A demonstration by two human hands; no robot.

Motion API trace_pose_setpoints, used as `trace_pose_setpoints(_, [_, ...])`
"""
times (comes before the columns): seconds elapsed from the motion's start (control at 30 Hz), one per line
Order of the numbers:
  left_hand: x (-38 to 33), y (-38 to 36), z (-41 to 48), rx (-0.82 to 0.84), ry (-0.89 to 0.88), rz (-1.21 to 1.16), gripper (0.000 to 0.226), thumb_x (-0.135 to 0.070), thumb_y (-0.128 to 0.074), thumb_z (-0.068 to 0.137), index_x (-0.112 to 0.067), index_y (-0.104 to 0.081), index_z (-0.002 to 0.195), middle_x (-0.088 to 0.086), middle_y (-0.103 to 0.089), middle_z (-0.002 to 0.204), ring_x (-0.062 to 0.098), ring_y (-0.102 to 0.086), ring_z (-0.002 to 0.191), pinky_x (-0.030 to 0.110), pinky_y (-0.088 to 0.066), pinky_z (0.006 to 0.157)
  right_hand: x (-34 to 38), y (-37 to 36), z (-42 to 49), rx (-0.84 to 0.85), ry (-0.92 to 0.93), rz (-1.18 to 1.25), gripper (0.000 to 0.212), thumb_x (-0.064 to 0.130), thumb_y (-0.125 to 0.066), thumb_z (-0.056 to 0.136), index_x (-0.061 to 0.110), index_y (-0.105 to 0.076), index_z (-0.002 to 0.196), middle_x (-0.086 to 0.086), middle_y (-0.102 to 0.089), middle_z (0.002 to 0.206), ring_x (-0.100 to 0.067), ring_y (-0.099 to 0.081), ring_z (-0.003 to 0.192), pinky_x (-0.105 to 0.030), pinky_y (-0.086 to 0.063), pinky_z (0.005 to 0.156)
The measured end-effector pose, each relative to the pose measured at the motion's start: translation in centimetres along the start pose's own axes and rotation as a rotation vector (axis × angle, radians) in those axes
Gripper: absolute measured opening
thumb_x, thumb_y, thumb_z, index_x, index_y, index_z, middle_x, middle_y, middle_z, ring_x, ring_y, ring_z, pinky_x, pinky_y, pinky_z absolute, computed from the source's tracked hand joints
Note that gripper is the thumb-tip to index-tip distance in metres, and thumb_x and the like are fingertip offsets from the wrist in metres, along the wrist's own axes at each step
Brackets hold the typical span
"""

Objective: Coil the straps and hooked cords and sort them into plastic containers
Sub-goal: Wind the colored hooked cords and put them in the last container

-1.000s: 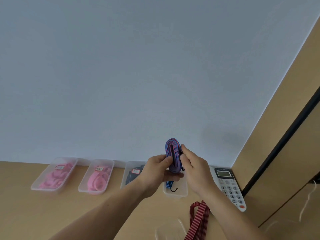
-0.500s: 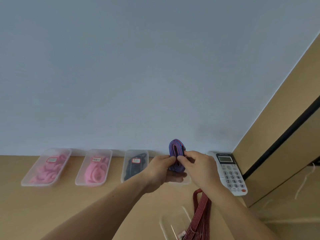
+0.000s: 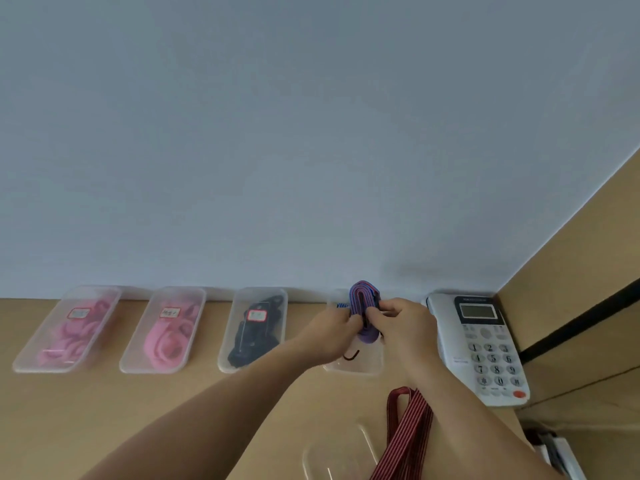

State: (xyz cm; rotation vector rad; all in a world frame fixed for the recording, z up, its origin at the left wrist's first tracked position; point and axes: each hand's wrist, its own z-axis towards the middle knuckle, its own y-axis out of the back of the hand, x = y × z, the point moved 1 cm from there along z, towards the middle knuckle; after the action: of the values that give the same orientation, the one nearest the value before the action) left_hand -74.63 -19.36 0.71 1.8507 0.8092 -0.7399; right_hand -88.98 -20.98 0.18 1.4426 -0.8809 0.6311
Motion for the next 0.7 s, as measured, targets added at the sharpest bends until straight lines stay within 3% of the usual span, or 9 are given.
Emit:
trace_pose_setpoints(0.07, [1.1,0.4,1.0,-0.099,-0.114,0.4,0.026,-0.031,-0.041,0.096,-0.013,-0.06,0.1,0.005,-0.064,0.097,0.026,-0.059,0.096,0.033,-0.043,0.07,-0.8,-0.1,0.8,-0.008,0.045,-0.138,0.008,0.027,-0.072,0.079,0.02,-0.076,0.075,0.007,-0.072,0.065,-0.011,-0.067,0.064,-0.029,-0.052,0.062])
trace_pose_setpoints(0.1, [1.9,0.6,1.6,-0.104,-0.156,0.556,0.03,-0.031,-0.043,0.095,-0.015,-0.058,0.115,0.005,-0.062,0.118,0.027,-0.053,0.117,0.035,-0.045,0.086,-1.4,-0.2,1.2,-0.004,0.077,-0.222,0.012,0.026,-0.07,0.08,0.018,-0.075,0.073,0.005,-0.071,0.062,-0.013,-0.066,0.06,-0.029,-0.05,0.057])
trace_pose_setpoints(0.13, [2.7,0.8,2.3,-0.075,-0.197,0.684,0.042,-0.03,-0.045,0.094,-0.016,-0.051,0.133,0.004,-0.052,0.14,0.026,-0.038,0.137,0.036,-0.038,0.104,-1.9,-0.5,1.5,0.003,0.102,-0.296,0.014,0.025,-0.068,0.081,0.017,-0.073,0.07,0.003,-0.068,0.058,-0.014,-0.064,0.056,-0.028,-0.047,0.051])
trace_pose_setpoints(0.2, [4.1,1.0,3.6,0.022,-0.292,0.867,0.063,-0.035,-0.045,0.096,-0.016,-0.027,0.153,0.0,-0.025,0.16,0.021,-0.006,0.152,0.038,-0.019,0.12,-2.7,-1.5,1.9,0.024,0.127,-0.391,0.017,0.024,-0.065,0.083,0.016,-0.069,0.068,0.001,-0.064,0.055,-0.015,-0.059,0.051,-0.023,-0.036,0.044])
trace_pose_setpoints(0.27, [5.0,0.6,4.9,0.088,-0.377,0.972,0.072,-0.042,-0.044,0.095,-0.015,-0.017,0.157,0.001,-0.017,0.163,0.021,0.003,0.152,0.039,-0.01,0.122,-3.1,-2.7,2.1,0.036,0.126,-0.451,0.016,0.025,-0.063,0.086,0.018,-0.07,0.073,0.001,-0.064,0.058,-0.016,-0.058,0.053,-0.021,-0.032,0.044])
trace_pose_setpoints(0.4, [6.8,-0.7,6.6,0.121,-0.413,0.997,0.079,-0.047,-0.045,0.093,-0.01,-0.015,0.157,0.005,-0.013,0.165,0.022,0.0,0.152,0.038,-0.005,0.123,-3.6,-4.7,2.2,-0.012,0.14,-0.653,0.018,0.028,-0.057,0.09,0.018,-0.07,0.084,0.0,-0.065,0.073,-0.016,-0.05,0.062,-0.025,-0.033,0.054])
trace_pose_setpoints(0.57, [8.6,-1.2,7.6,0.038,-0.464,0.769,0.069,-0.037,-0.047,0.093,-0.011,-0.027,0.154,0.003,-0.027,0.159,0.019,-0.02,0.147,0.03,-0.022,0.117,-2.9,-7.3,2.8,-0.06,0.187,-0.813,0.015,0.029,-0.059,0.093,0.017,-0.069,0.094,-0.001,-0.064,0.094,-0.022,-0.059,0.084,-0.029,-0.037,0.061])
trace_pose_setpoints(0.63, [8.8,-1.2,7.8,0.023,-0.475,0.737,0.065,-0.035,-0.046,0.094,-0.01,-0.031,0.152,0.004,-0.029,0.158,0.02,-0.023,0.146,0.03,-0.027,0.116,-2.5,-7.8,2.6,-0.034,0.182,-0.919,0.009,0.027,-0.07,0.085,0.018,-0.07,0.087,-0.001,-0.065,0.088,-0.022,-0.061,0.081,-0.03,-0.042,0.058])
trace_pose_setpoints(0.7, [8.6,-1.2,8.0,0.022,-0.49,0.74,0.061,-0.033,-0.047,0.093,-0.006,-0.038,0.147,0.009,-0.036,0.153,0.024,-0.03,0.142,0.032,-0.028,0.114,-2.6,-7.9,2.0,-0.035,0.177,-0.979,0.022,0.021,-0.086,0.065,0.017,-0.065,0.065,-0.002,-0.061,0.063,-0.024,-0.06,0.065,-0.033,-0.046,0.052])
